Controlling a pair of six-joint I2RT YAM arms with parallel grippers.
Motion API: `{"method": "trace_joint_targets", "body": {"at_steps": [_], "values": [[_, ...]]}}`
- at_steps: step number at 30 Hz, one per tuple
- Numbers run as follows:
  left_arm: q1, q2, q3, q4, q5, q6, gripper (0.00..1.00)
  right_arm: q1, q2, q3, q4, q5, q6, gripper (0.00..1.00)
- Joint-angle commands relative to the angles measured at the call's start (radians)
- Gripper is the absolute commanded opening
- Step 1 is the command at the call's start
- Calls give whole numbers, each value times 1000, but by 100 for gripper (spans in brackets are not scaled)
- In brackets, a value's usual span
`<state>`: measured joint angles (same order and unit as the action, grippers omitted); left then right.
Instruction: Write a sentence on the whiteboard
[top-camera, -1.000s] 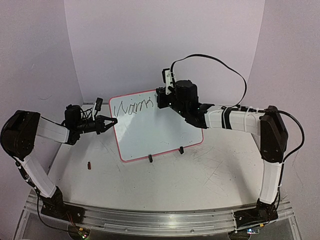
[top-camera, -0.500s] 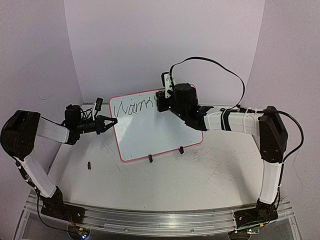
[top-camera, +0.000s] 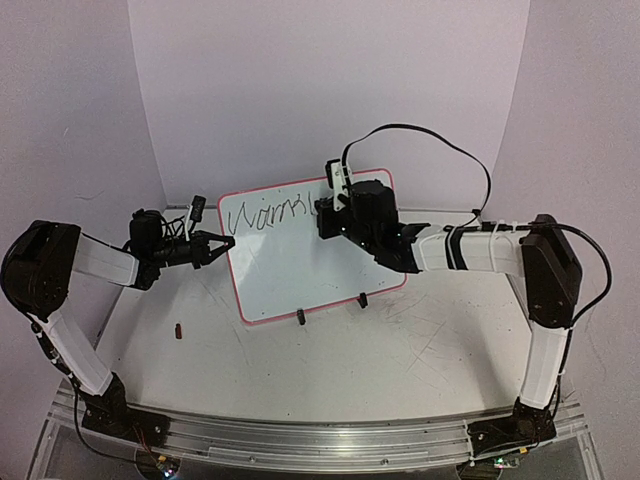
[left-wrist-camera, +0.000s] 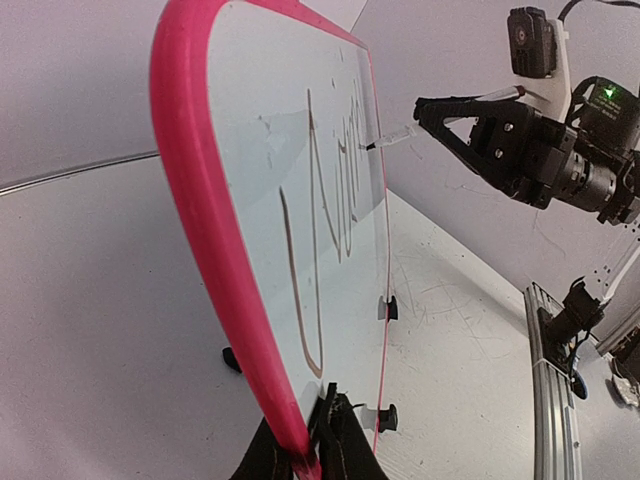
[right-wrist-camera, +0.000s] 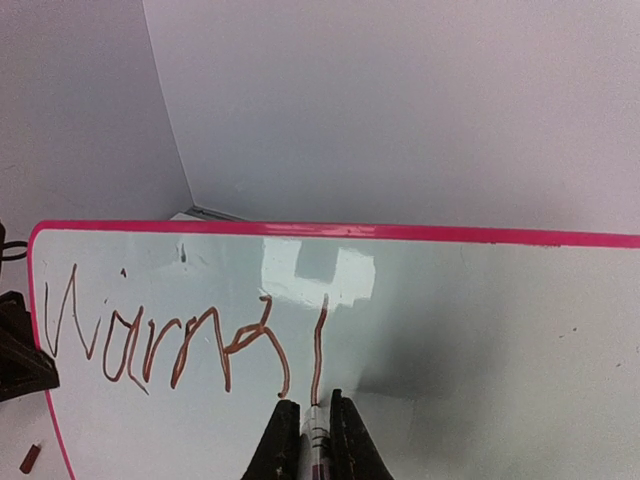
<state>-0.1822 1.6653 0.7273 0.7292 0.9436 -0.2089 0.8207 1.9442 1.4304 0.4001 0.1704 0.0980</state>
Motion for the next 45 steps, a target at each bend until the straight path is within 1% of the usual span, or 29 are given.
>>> {"method": "trace_joint_targets", "body": {"at_steps": [1, 3, 8, 12, 15, 32, 37, 41, 45], "values": [[-1, -5, 25, -16, -78, 121, 0, -6, -56, -24, -13, 74, -9, 0], [-2, -2, 27, -18, -78, 121, 0, -6, -78, -21, 9, 76, -27, 0], [-1, 1, 29, -18, -78, 121, 0, -3, -119, -7, 73, -16, -56, 0], [-2, 1, 29, -18, -77, 122, 0, -3, -52, 73, 40, -70, -45, 0], [-1, -3, 29, -19, -76, 123, 0, -3, -21, 98, 34, -93, -30, 0], [-2, -3, 28, -20, -76, 124, 0, -3, 44, 137, 8, -32, -46, 0], [-2, -4, 26, -21, -76, 126, 0, -3, 52, 145, 5, 39, -43, 0], [-1, -4, 26, -21, -76, 126, 0, -2, 16, 113, -3, 119, -49, 0], [-2, -3, 26, -21, -78, 126, 0, 6, -79, 19, 58, 116, -62, 0]]}}
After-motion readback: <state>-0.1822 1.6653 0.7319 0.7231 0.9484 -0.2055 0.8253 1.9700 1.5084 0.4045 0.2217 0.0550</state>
